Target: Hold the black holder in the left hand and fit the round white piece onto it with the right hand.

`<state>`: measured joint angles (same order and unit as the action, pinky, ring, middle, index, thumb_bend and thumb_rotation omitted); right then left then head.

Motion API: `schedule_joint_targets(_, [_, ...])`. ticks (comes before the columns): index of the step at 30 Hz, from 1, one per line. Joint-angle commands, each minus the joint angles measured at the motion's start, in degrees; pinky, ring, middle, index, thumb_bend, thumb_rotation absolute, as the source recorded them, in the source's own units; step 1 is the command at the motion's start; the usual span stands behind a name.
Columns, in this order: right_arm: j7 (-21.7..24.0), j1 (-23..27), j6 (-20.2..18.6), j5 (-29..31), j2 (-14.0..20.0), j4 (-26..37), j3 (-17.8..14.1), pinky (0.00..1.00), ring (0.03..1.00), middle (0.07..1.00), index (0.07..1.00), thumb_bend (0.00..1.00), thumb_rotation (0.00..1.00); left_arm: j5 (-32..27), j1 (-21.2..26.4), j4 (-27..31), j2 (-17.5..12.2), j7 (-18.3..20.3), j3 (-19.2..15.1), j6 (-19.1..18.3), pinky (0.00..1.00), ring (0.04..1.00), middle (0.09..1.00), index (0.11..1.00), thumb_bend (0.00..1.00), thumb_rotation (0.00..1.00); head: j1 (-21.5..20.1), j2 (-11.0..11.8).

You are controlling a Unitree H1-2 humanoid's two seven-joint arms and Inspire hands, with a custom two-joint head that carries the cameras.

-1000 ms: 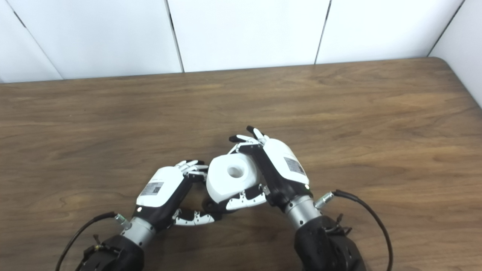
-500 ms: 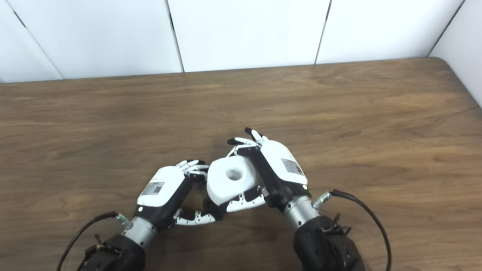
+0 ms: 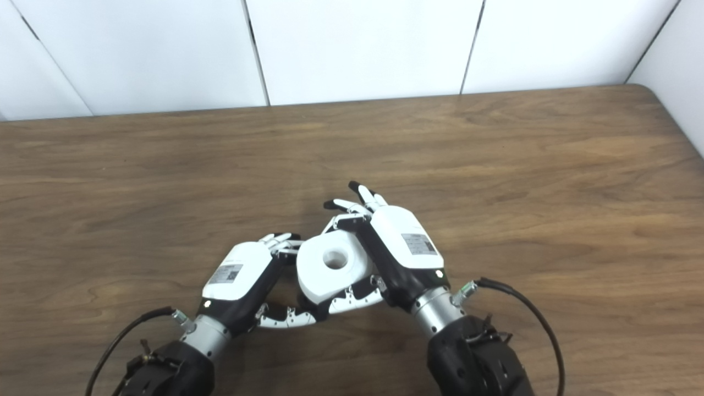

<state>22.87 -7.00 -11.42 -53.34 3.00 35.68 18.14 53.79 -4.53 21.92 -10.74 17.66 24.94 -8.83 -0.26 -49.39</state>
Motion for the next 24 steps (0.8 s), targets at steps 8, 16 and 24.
schedule_joint_targets(8, [1.1,-1.6,1.1,-1.4,2.6,-0.5,-0.2,1.00,1.000,0.849,0.483,0.52,0.14,0.4,-0.1,-0.2,0.3,3.1,0.8,-1.3,0.92,0.904,0.811,0.488,0.52,0.05,-0.3,-0.3])
schedule_joint_targets(16, [2.0,-1.5,0.9,-2.8,3.3,0.0,-0.7,1.00,1.000,0.849,0.483,0.52,0.14,0.6,-0.1,-0.1,0.3,3.1,0.9,-1.4,0.92,0.906,0.810,0.488,0.52,0.05,-0.6,-0.5])
schedule_joint_targets(24, [4.6,-1.7,-0.2,-4.0,4.3,1.2,-1.3,1.00,0.996,0.847,0.483,0.52,0.14,0.4,0.1,-0.3,0.2,3.1,0.8,-1.3,0.93,0.908,0.812,0.488,0.52,0.05,-0.8,-0.6])
